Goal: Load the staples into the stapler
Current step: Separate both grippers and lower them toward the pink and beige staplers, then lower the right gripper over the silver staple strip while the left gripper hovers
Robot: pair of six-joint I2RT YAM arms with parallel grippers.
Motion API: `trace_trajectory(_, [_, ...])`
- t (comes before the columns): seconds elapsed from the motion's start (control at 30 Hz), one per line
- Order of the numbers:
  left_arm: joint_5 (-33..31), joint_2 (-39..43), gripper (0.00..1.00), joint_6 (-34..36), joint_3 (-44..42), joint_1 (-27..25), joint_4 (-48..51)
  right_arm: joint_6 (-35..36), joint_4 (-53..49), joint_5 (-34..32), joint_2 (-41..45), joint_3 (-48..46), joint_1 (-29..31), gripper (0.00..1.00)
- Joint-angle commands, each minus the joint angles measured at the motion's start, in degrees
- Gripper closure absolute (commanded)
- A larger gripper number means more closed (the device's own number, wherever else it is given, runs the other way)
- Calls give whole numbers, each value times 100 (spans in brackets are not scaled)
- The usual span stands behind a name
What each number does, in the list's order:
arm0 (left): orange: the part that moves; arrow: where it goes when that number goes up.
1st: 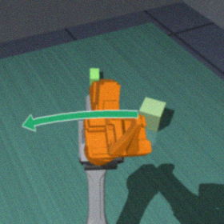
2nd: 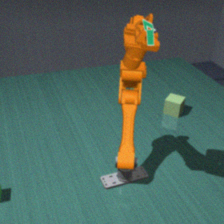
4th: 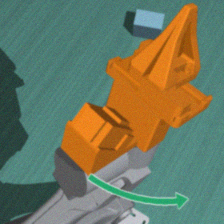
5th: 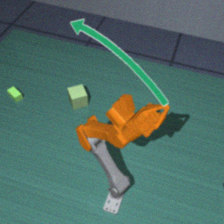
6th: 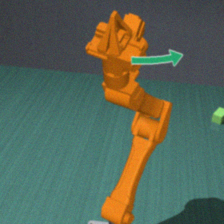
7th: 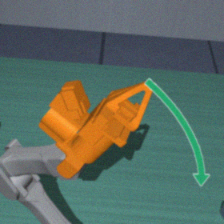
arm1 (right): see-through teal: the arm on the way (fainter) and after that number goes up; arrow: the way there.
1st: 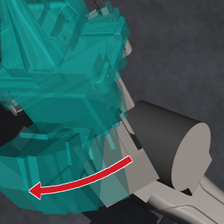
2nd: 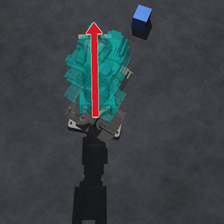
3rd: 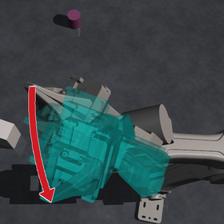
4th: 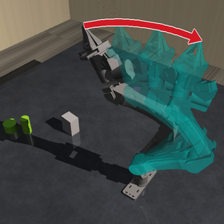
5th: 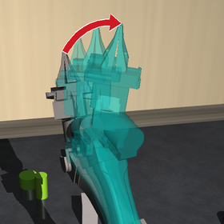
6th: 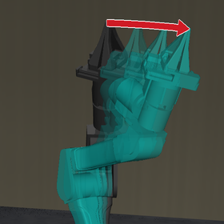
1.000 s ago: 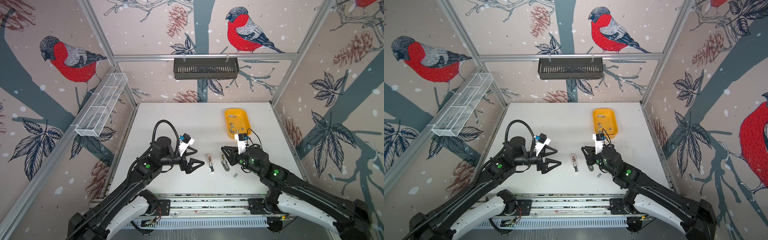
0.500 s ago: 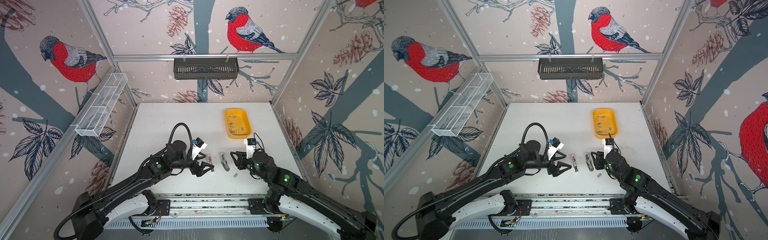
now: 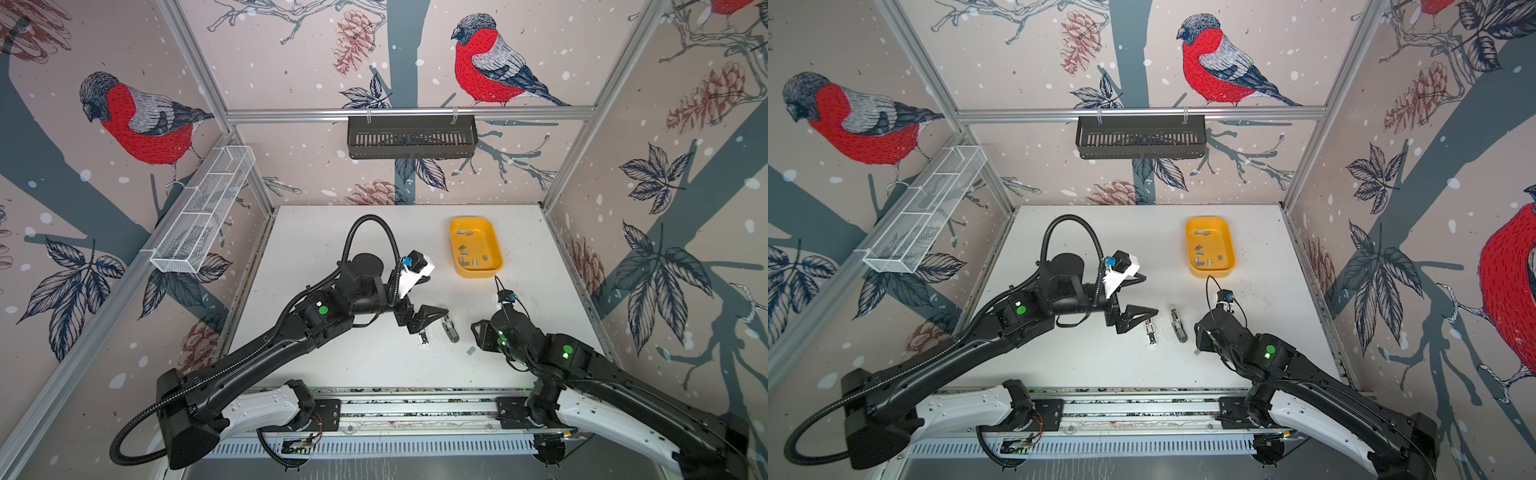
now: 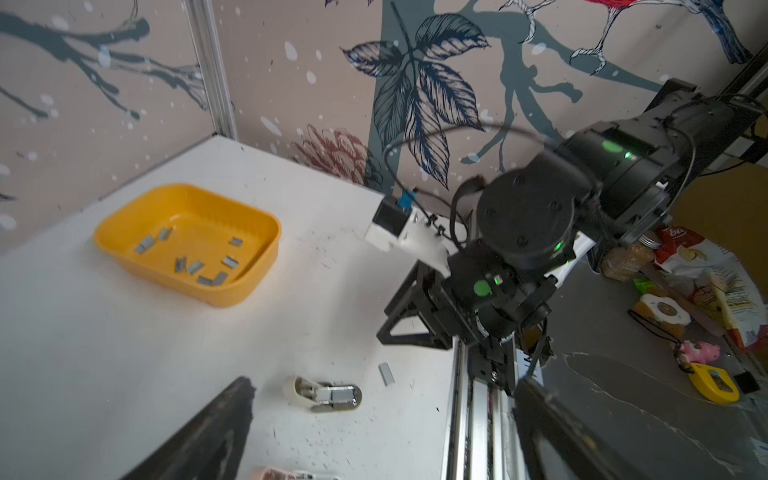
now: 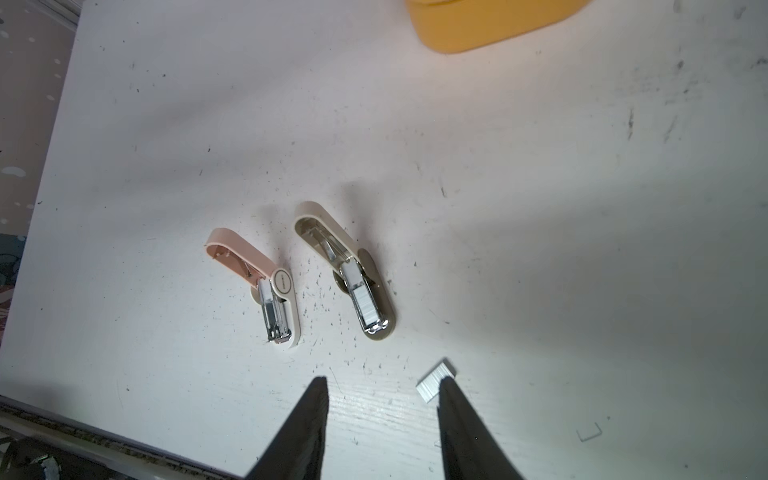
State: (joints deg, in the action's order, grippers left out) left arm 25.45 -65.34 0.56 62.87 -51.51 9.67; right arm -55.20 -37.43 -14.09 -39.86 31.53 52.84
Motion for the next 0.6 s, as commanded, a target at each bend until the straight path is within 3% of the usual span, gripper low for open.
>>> trace_trajectory(0.0, [275, -401, 3, 948, 591, 27, 257, -388, -143, 14, 8, -100, 72, 55])
trace_trajectory(0.2, [863, -1046, 3, 2017, 1423, 53, 910, -636, -215, -2, 185, -251, 187, 54])
trace_trajectory(0.43, [683, -1482, 3, 2395, 1610, 161, 971, -832, -223, 38, 258, -401, 204, 52])
trace_trajectory(0.57, [899, -1569, 3, 2318, 1275, 351, 680, -907, -325, -6, 119, -367, 208, 49])
